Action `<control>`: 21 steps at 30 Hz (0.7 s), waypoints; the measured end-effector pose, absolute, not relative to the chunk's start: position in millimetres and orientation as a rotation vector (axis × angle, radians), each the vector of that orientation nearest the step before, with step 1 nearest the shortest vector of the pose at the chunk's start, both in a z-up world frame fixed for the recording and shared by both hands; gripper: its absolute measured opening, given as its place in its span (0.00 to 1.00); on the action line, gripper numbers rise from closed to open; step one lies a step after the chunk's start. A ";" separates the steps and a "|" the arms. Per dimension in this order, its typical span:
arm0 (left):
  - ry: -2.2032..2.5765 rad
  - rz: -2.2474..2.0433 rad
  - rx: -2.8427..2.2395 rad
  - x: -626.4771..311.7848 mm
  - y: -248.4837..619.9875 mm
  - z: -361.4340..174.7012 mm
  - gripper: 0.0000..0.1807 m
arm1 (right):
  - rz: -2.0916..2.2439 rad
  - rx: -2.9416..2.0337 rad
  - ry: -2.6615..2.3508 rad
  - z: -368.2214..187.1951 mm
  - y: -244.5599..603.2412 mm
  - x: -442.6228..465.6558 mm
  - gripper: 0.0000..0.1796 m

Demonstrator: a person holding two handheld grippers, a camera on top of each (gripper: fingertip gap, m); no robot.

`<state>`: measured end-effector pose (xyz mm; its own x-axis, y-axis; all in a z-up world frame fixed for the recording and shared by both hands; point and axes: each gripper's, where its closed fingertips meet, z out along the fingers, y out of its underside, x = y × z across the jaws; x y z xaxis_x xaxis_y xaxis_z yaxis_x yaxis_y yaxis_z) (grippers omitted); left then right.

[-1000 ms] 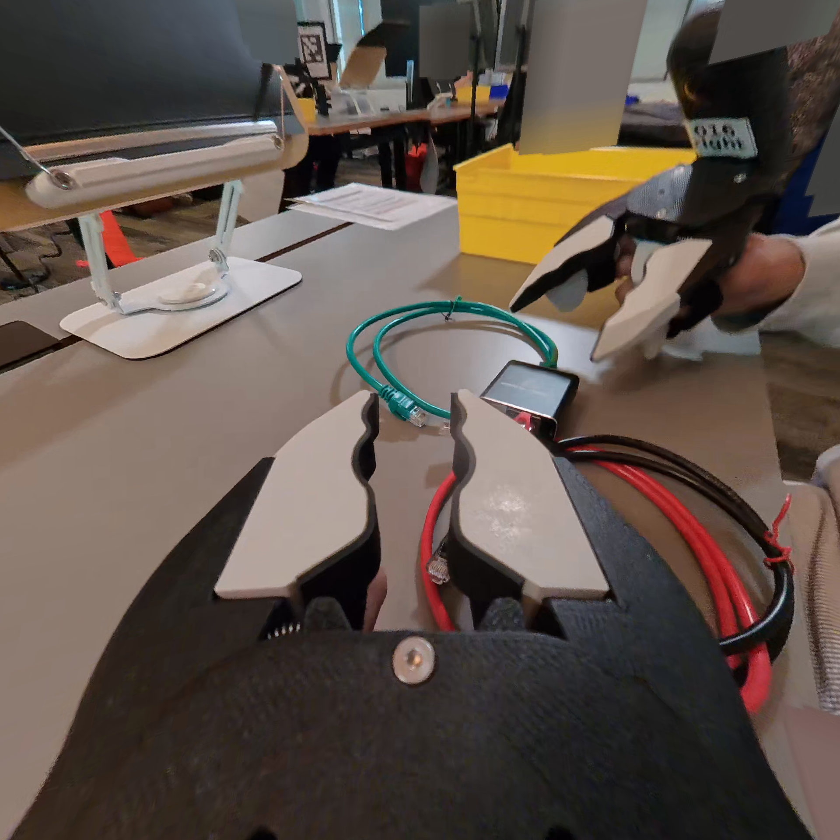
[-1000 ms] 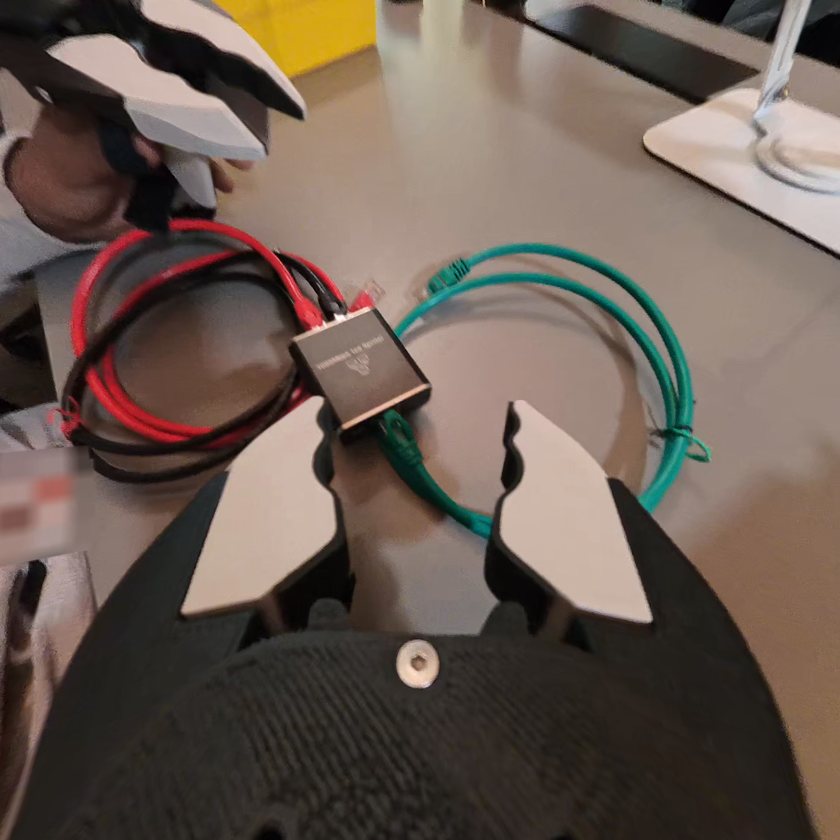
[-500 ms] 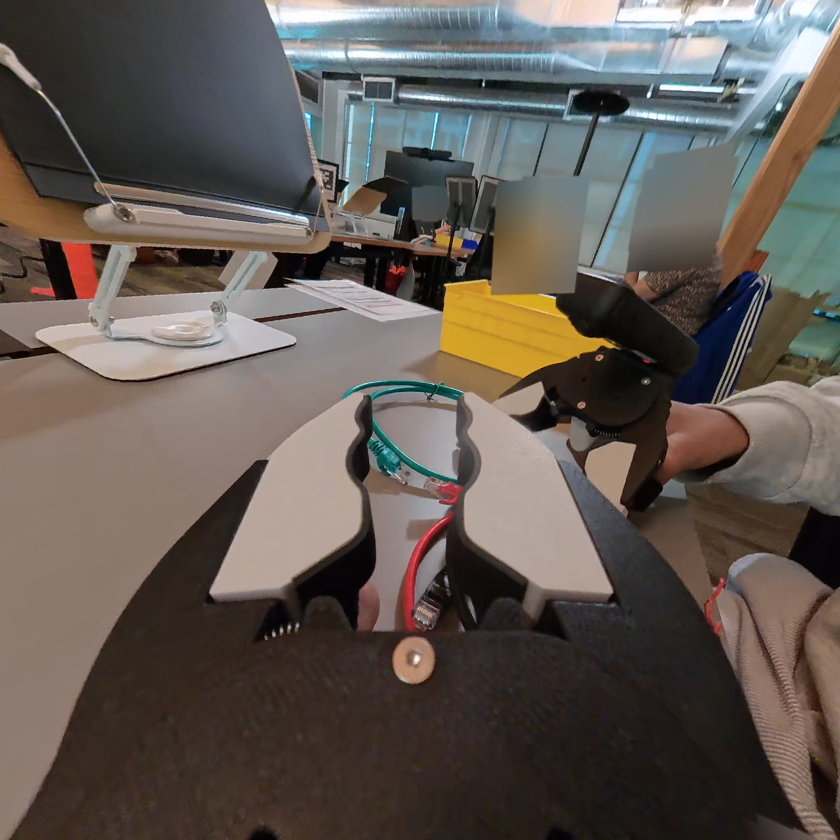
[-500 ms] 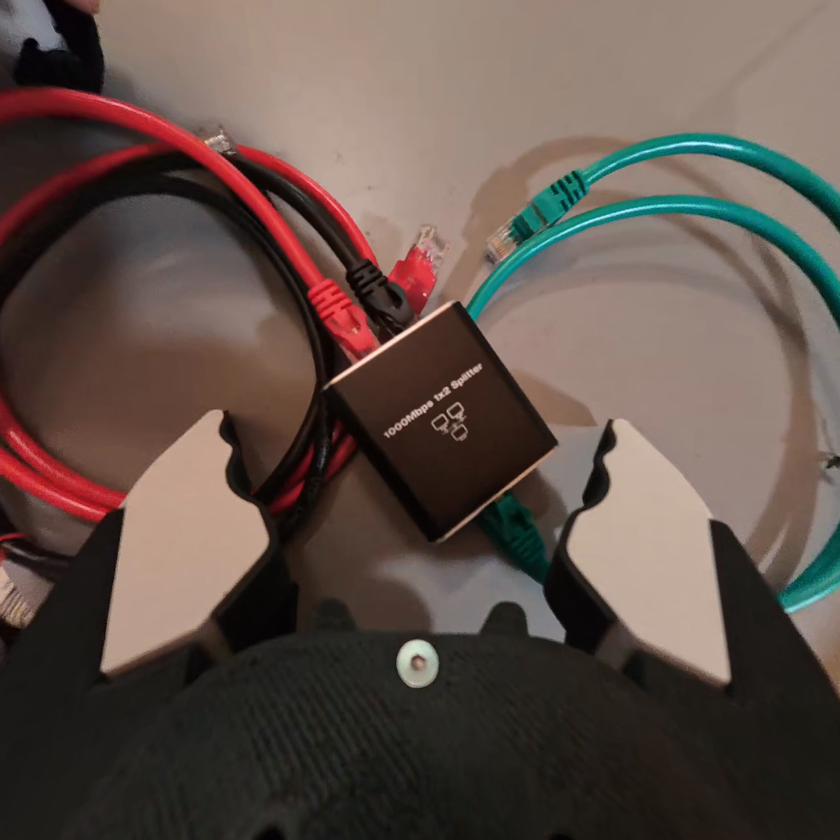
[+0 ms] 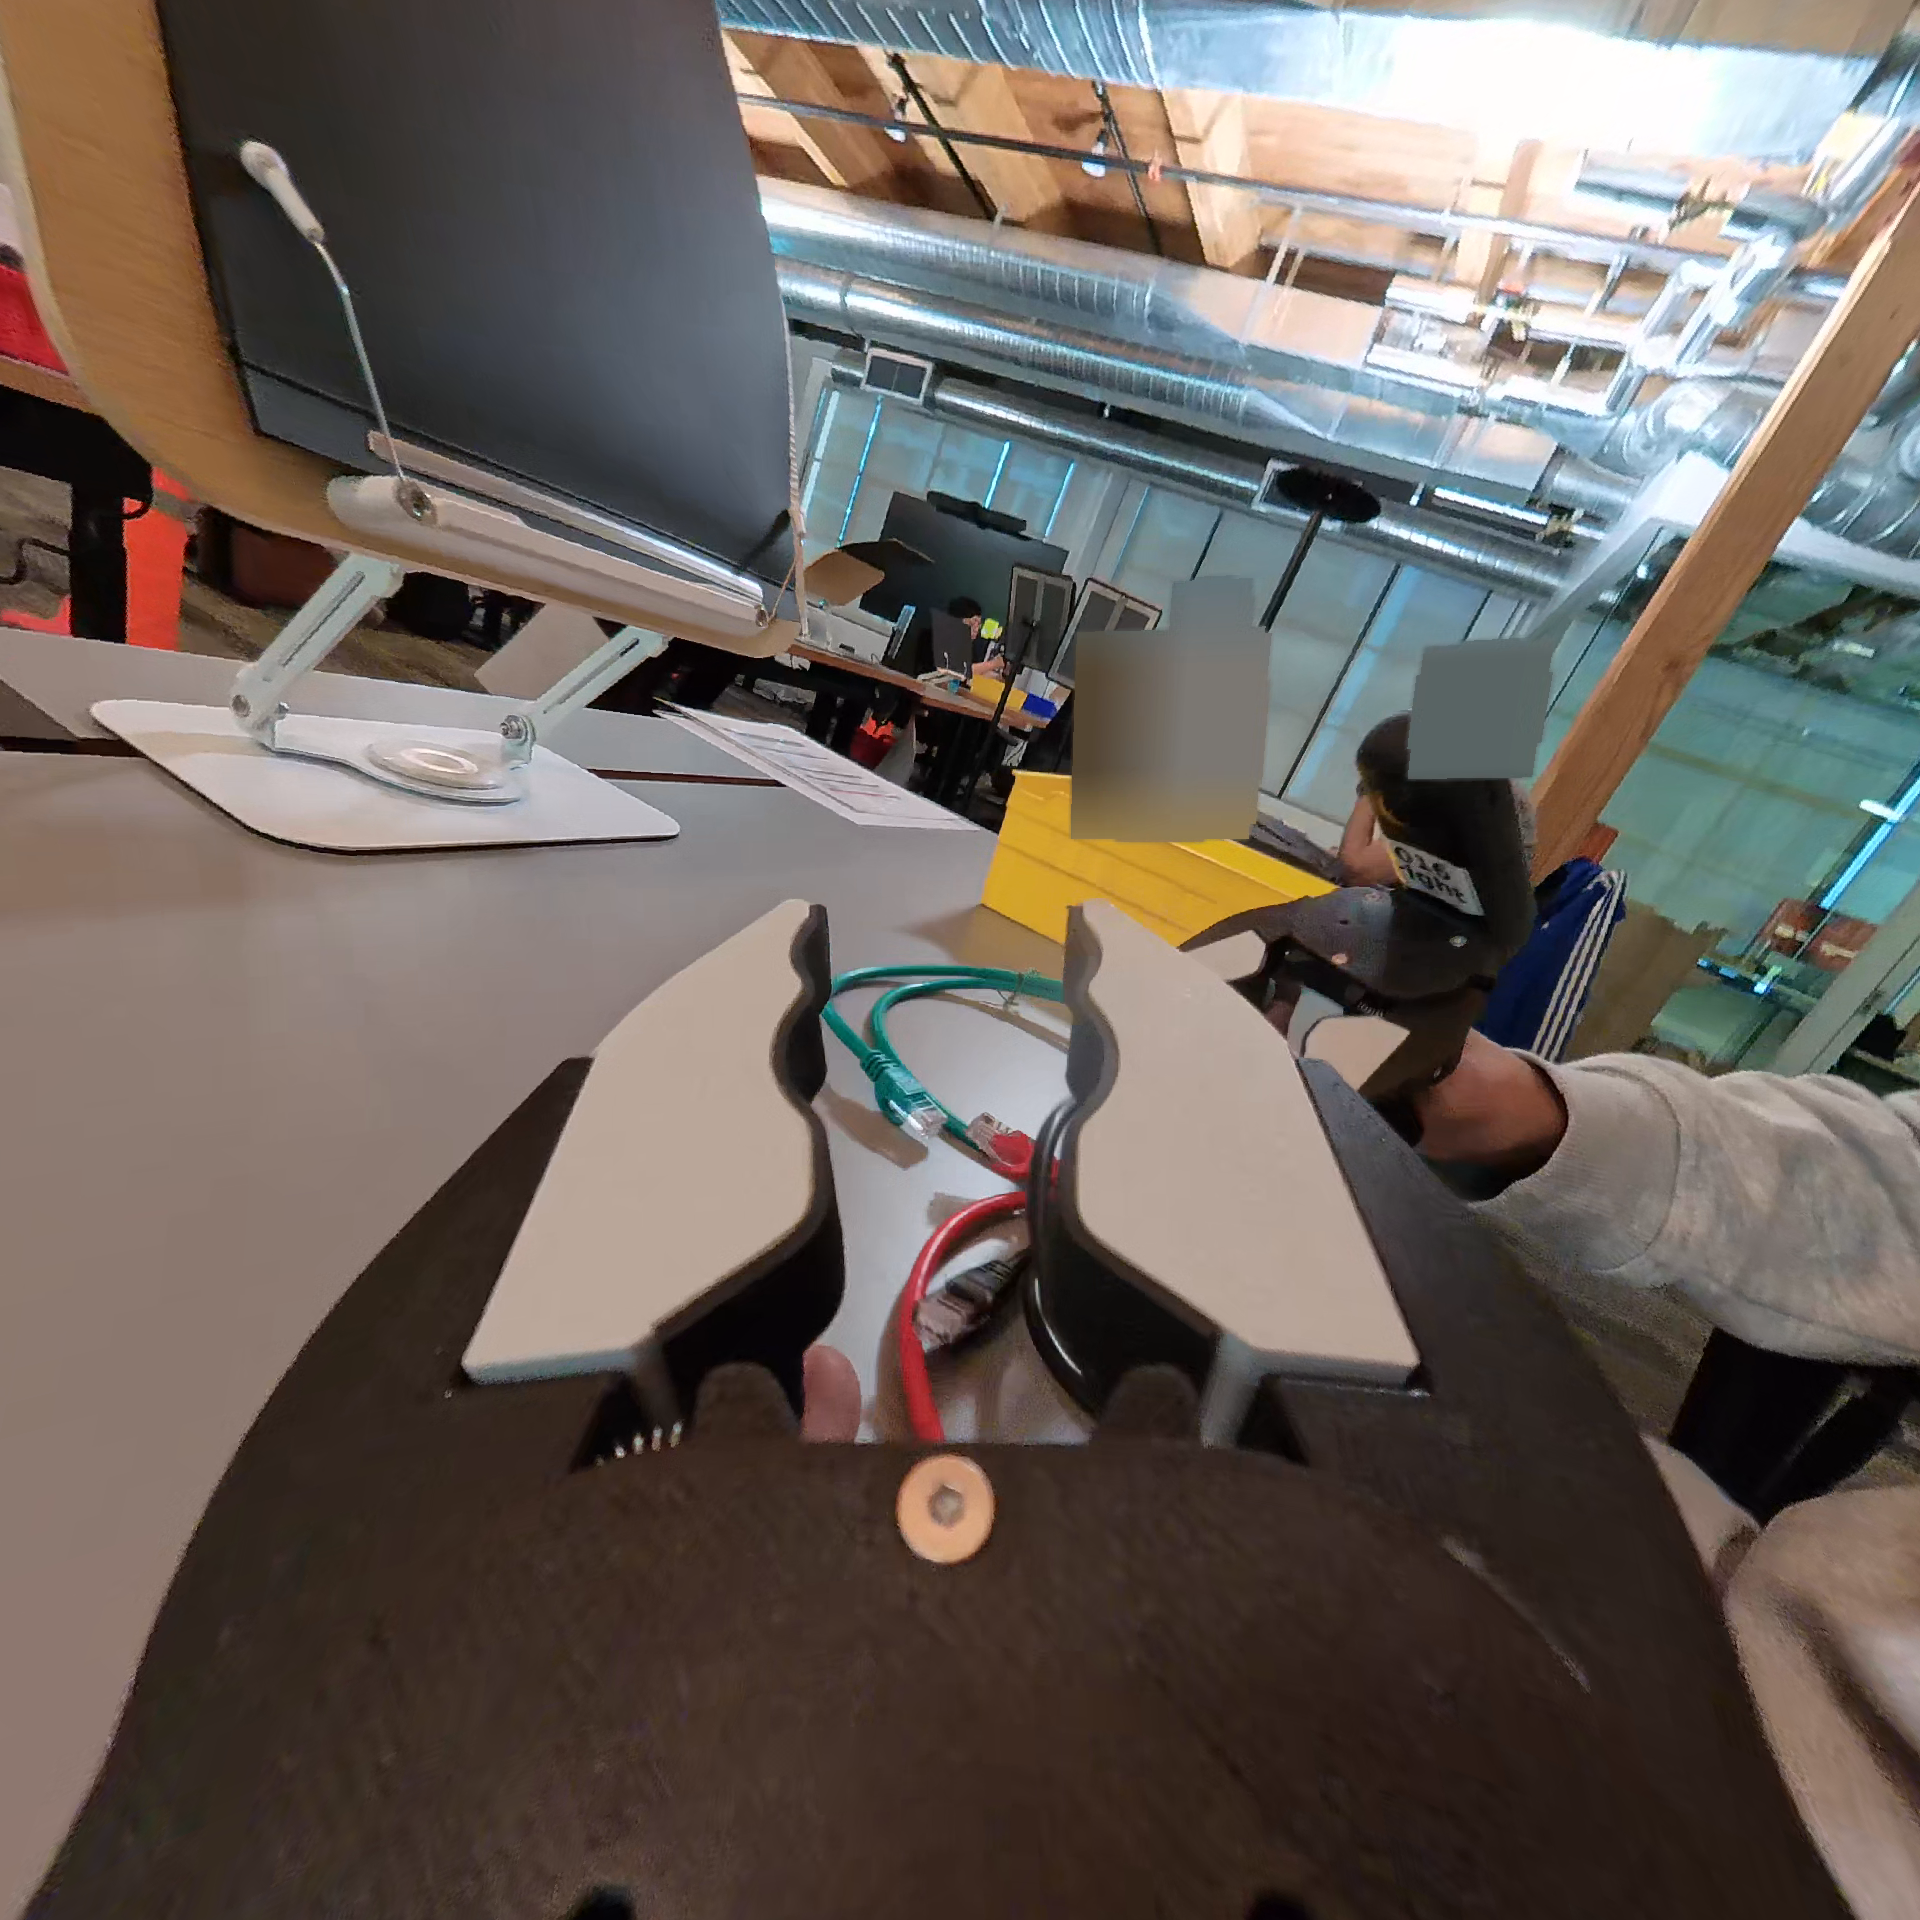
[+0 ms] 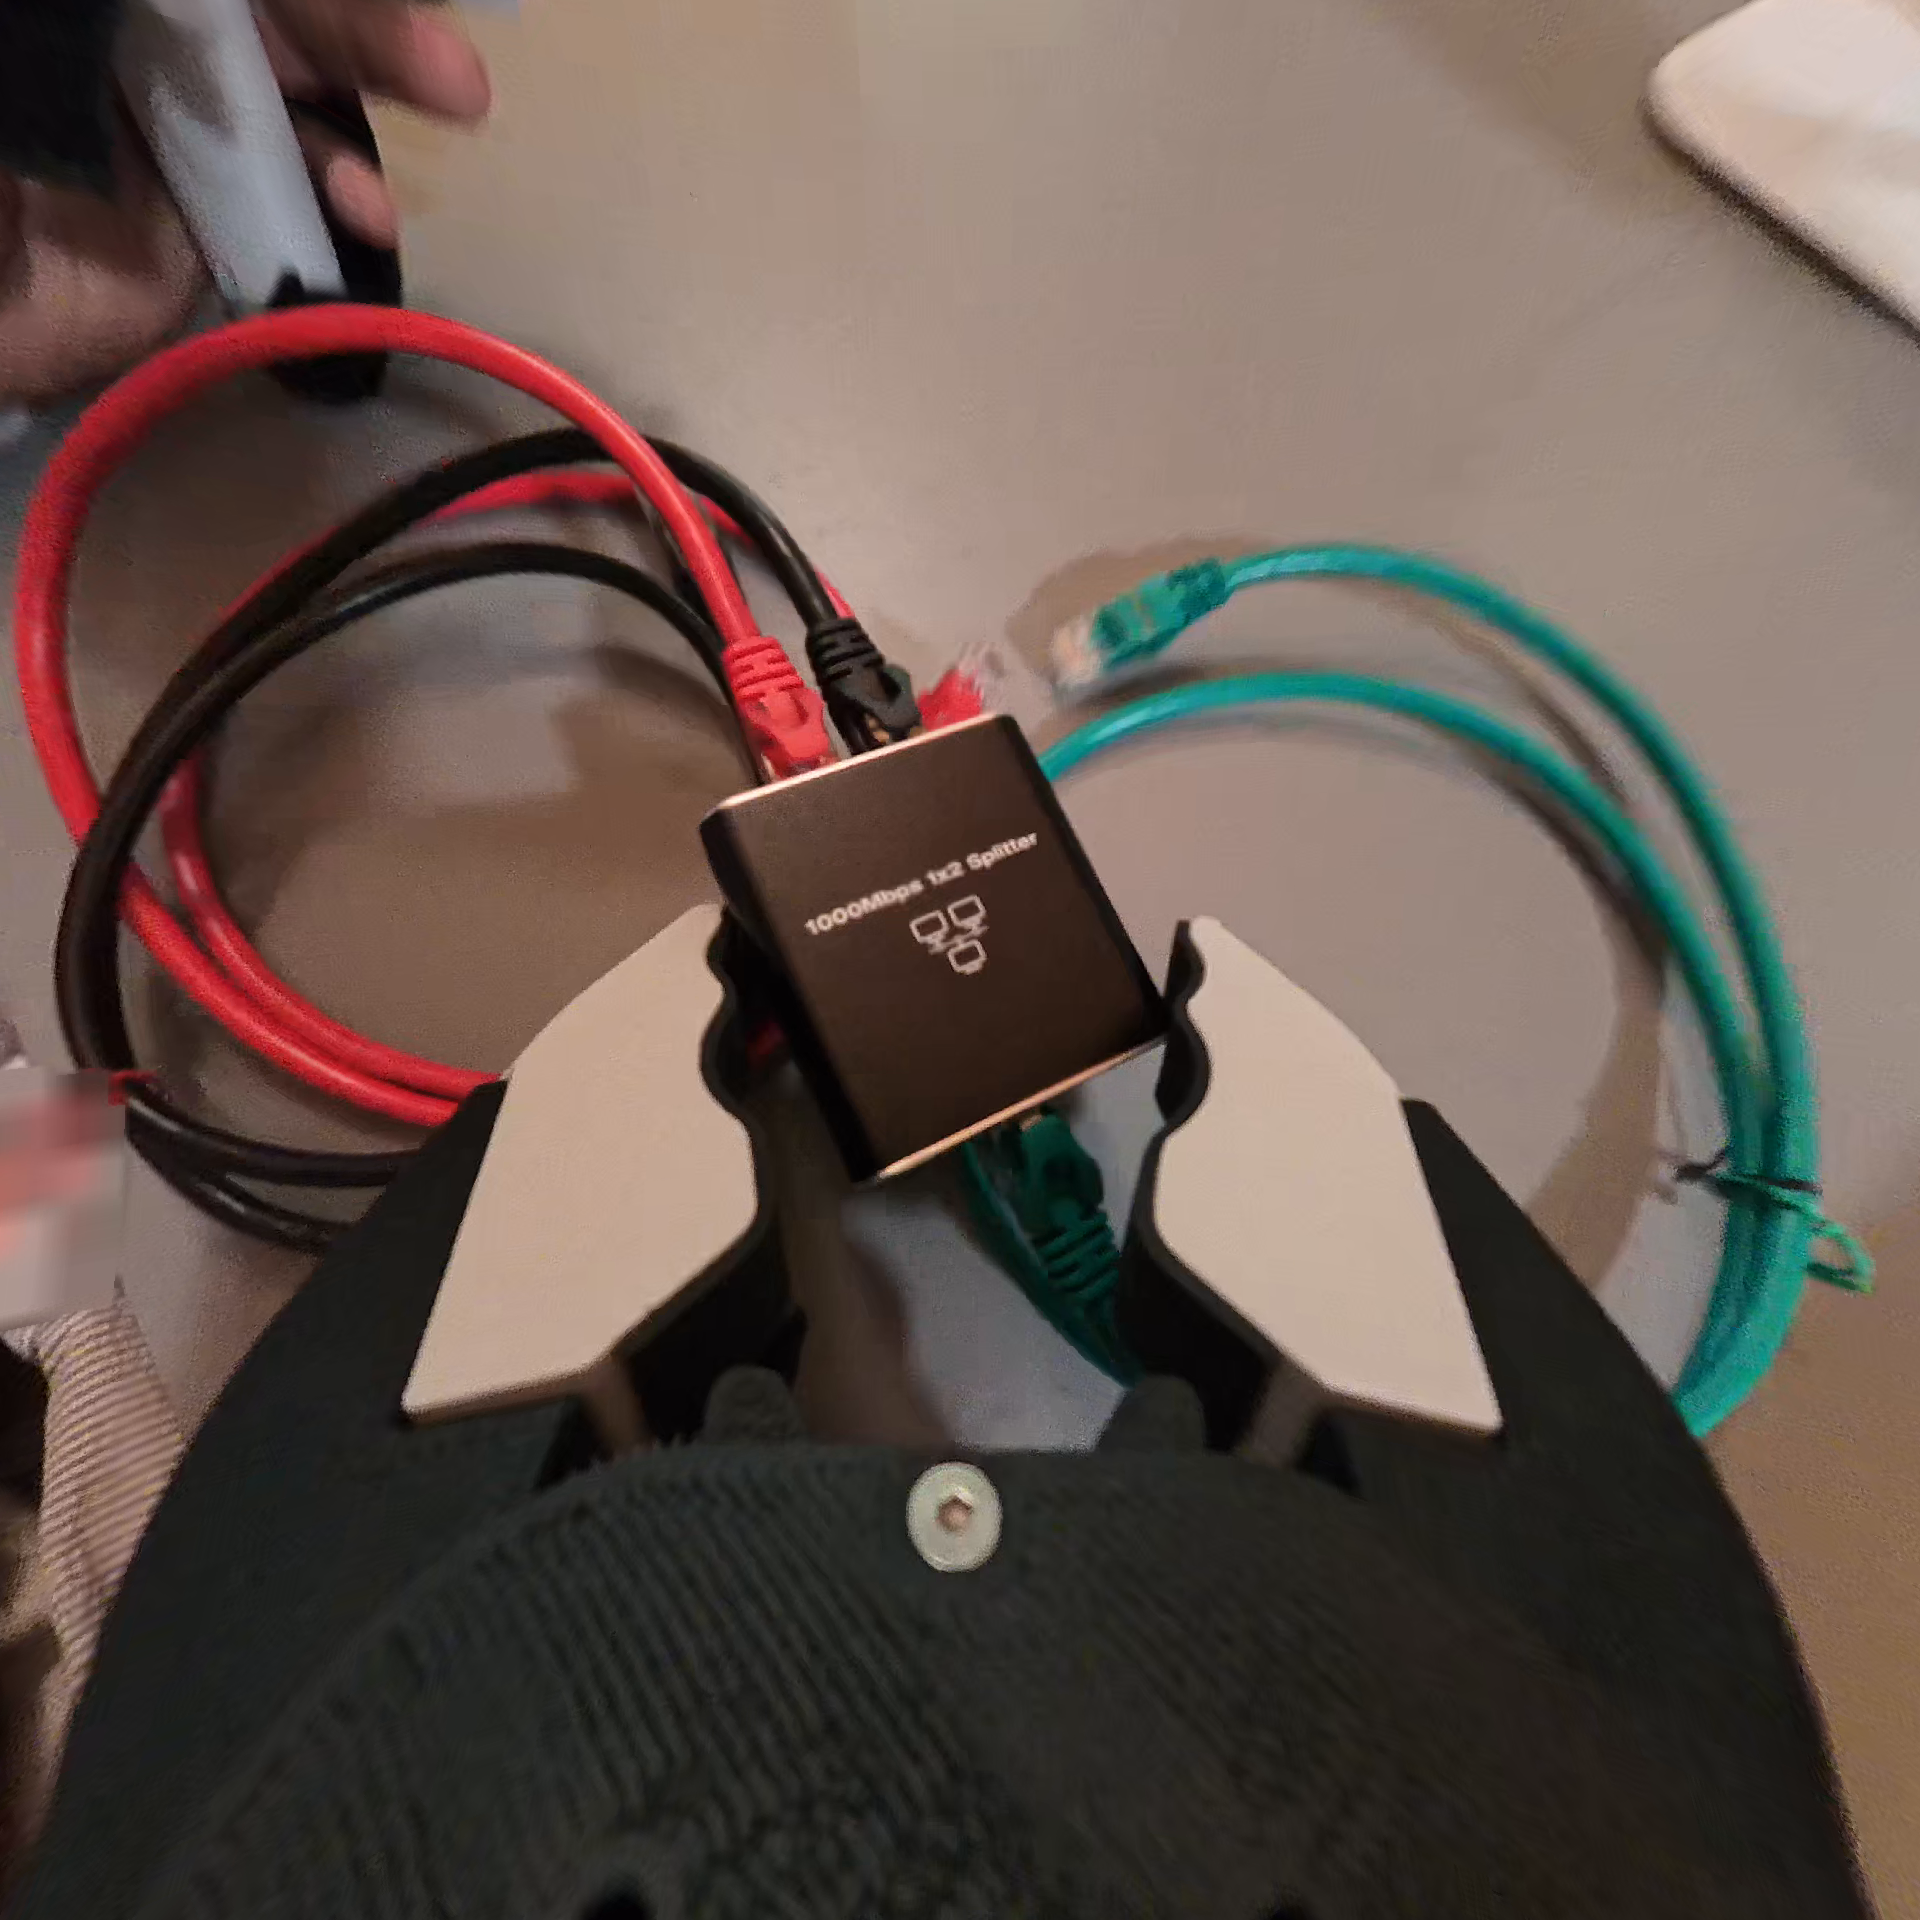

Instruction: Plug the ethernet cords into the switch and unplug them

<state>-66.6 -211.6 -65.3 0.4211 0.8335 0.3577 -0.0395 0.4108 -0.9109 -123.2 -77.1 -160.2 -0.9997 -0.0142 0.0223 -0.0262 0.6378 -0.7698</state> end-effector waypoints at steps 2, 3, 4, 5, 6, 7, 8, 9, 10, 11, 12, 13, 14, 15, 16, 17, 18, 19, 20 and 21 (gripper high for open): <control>-0.987 0.661 -0.961 -66.3 -215.8 -64.8 0.24 | 1.464 -0.008 -2.769 -138.7 -75.3 -129.8 0.43; -0.990 0.651 -0.945 -66.1 -217.6 -64.6 0.24 | 1.533 -0.037 -2.739 -128.2 -73.7 -133.5 0.43; -0.993 0.640 -0.929 -65.9 -219.2 -64.5 0.25 | 1.602 -0.060 -2.711 -118.5 -71.9 -136.6 0.43; -0.995 0.629 -0.914 -65.8 -220.7 -64.4 0.25 | 1.666 -0.078 -2.682 -110.0 -69.7 -139.8 0.42; -0.997 0.618 -0.900 -65.7 -222.2 -64.4 0.25 | 1.707 -0.102 -2.659 -104.3 -67.1 -144.1 0.42; -0.999 0.609 -0.888 -65.5 -223.4 -64.3 0.26 | 1.723 -0.124 -2.650 -101.7 -64.3 -148.2 0.42; -1.001 0.602 -0.878 -65.5 -224.4 -64.4 0.26 | 1.722 -0.136 -2.650 -101.6 -61.7 -151.7 0.42; -1.002 0.596 -0.870 -65.5 -225.3 -64.4 0.26 | 1.703 -0.144 -2.657 -103.9 -59.2 -154.9 0.42; -1.003 0.592 -0.865 -65.5 -225.9 -64.5 0.27 | 1.673 -0.144 -2.668 -107.6 -56.9 -157.1 0.42; -1.004 0.590 -0.861 -65.4 -226.2 -64.5 0.27 | 1.641 -0.134 -2.679 -111.6 -54.9 -158.3 0.42; -1.005 0.587 -0.859 -65.5 -226.5 -64.6 0.27 | 1.600 -0.118 -2.695 -116.2 -53.1 -158.7 0.42; -1.005 0.585 -0.856 -65.5 -226.7 -64.7 0.27 | 1.554 -0.105 -2.716 -121.3 -51.4 -158.8 0.43; -1.006 0.581 -0.854 -65.6 -226.7 -64.7 0.28 | 1.519 -0.096 -2.728 -125.8 -50.2 -159.3 0.43; -1.007 0.577 -0.852 -65.7 -226.8 -64.8 0.28 | 1.495 -0.094 -2.735 -129.9 -49.7 -160.2 0.43; -1.007 0.571 -0.848 -65.9 -226.9 -65.0 0.28 | 1.473 -0.099 -2.751 -134.7 -49.5 -161.1 0.43; -1.007 0.564 -0.845 -66.0 -226.7 -65.1 0.28 | 1.450 -0.111 -2.777 -140.5 -49.4 -161.7 0.43; -1.008 0.557 -0.841 -66.2 -226.8 -65.3 0.28 | 1.428 -0.120 -2.804 -146.8 -49.5 -161.6 0.43; -1.008 0.552 -0.838 -66.3 -226.9 -65.4 0.28 | 1.406 -0.122 -2.828 -152.7 -49.3 -161.0 0.42; -1.008 0.548 -0.835 -66.3 -227.1 -65.5 0.28 | 1.390 -0.119 -2.841 -157.0 -49.3 -160.6 0.42; -1.009 0.546 -0.831 -66.3 -227.4 -65.4 0.28 | 1.387 -0.118 -2.834 -158.0 -49.5 -161.4 0.42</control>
<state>-66.3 -227.4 -65.4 0.4448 0.7348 0.5120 -0.0274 0.5826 -0.8123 -161.4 -49.5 -158.0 -0.9971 0.0600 -0.0468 0.0737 0.6114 -0.7879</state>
